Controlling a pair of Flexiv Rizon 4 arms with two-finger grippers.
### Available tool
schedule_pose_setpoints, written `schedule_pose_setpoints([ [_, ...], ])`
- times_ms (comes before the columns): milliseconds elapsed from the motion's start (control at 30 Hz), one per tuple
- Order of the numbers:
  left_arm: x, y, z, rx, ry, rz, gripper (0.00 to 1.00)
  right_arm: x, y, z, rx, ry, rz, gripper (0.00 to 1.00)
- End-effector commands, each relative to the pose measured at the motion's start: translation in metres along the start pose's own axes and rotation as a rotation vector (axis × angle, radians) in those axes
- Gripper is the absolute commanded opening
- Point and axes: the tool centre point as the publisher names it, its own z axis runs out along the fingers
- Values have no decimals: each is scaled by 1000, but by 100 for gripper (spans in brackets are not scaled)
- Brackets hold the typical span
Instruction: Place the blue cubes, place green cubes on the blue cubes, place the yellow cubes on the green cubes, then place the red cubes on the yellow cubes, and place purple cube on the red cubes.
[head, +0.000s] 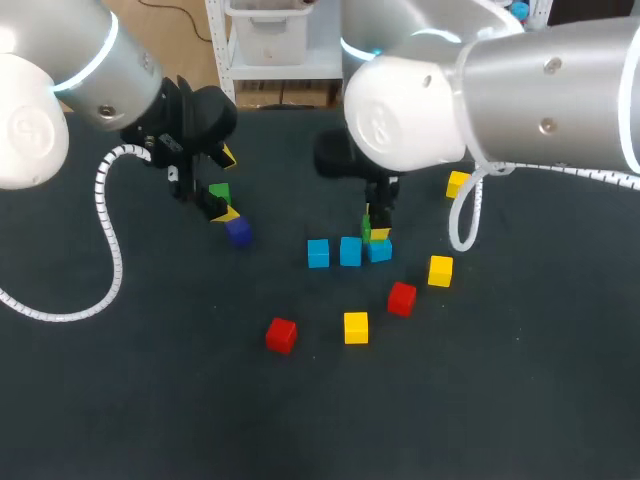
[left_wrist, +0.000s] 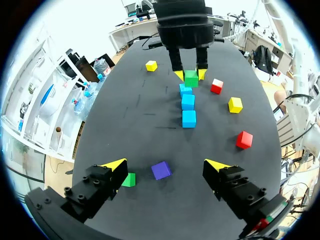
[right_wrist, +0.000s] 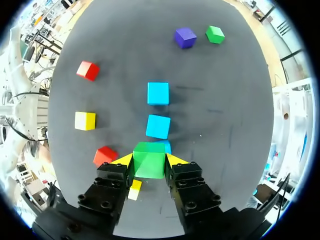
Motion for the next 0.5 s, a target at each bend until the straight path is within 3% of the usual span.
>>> schedule_pose_setpoints([
  [33, 1, 1, 0, 1, -3, 2, 100, -2, 1, 6, -9, 1, 2, 0],
  [500, 1, 1, 0, 1, -3, 2, 100, -3, 5, 13, -4, 37, 5, 0],
])
